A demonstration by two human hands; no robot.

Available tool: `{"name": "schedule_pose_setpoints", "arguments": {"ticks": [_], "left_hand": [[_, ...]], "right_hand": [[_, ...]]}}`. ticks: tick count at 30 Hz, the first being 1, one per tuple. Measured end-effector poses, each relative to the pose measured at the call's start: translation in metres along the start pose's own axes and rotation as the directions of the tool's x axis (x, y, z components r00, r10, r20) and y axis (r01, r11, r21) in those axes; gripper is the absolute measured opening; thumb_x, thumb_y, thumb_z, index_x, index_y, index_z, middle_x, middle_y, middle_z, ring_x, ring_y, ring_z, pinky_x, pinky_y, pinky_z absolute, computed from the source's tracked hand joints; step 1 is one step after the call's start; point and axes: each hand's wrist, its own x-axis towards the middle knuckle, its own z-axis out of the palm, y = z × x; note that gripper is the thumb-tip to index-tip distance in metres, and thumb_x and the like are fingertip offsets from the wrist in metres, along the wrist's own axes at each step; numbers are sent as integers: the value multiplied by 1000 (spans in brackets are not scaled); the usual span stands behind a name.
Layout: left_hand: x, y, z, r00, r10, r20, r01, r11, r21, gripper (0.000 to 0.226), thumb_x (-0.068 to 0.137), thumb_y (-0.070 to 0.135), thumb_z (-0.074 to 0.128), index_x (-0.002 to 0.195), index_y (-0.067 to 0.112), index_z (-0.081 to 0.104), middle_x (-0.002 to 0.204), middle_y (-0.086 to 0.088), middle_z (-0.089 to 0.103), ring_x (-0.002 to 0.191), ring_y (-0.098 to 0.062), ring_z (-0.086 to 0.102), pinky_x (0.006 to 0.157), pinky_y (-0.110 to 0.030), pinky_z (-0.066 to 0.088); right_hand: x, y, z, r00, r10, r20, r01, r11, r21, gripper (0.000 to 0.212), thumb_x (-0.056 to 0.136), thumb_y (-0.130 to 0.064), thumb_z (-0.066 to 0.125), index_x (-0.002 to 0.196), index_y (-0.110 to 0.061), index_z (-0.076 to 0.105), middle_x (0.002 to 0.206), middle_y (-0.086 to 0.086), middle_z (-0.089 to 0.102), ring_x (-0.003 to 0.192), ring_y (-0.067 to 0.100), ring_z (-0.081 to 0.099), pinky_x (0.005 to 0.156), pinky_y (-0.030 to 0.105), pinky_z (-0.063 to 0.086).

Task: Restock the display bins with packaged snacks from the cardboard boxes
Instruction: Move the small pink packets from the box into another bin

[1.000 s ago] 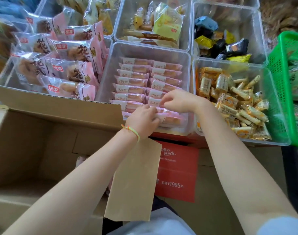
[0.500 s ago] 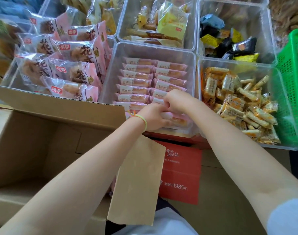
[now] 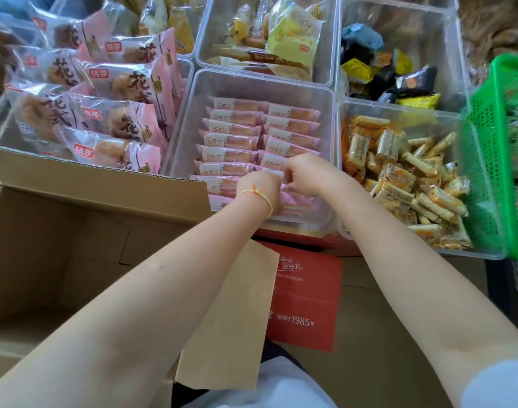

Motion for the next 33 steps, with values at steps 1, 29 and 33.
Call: {"name": "schedule_pose_setpoints", "arguments": {"ticks": [1, 29, 33], "left_hand": [[0, 0, -1, 1000, 7, 6, -7, 1000, -18, 14, 90, 32, 61, 94, 18, 58, 103, -4, 65, 91, -26, 58, 69, -33, 44], [23, -20, 1, 978, 76, 197, -135, 942, 308, 23, 94, 21, 56, 113, 14, 69, 118, -5, 63, 106, -27, 61, 73, -33, 49], [25, -16, 3, 984, 36, 172, -71, 977, 202, 27, 89, 17, 66, 115, 10, 67, 125, -13, 62, 100, -31, 59, 76, -36, 50]], "right_hand": [[-6, 4, -3, 1000, -14, -24, 15, 999, 51, 10, 88, -19, 72, 94, -15, 66, 98, 2, 64, 86, 21, 62, 68, 33, 51], [-7, -19, 29, 973, 100, 206, -47, 967, -251, 25, 93, 1, 55, 114, -11, 63, 86, 1, 47, 89, 28, 53, 74, 35, 43], [-7, -20, 24, 983, 83, 162, -45, 974, -224, 12, 93, -7, 61, 96, -18, 57, 87, 1, 51, 85, 25, 52, 74, 33, 44]]}}
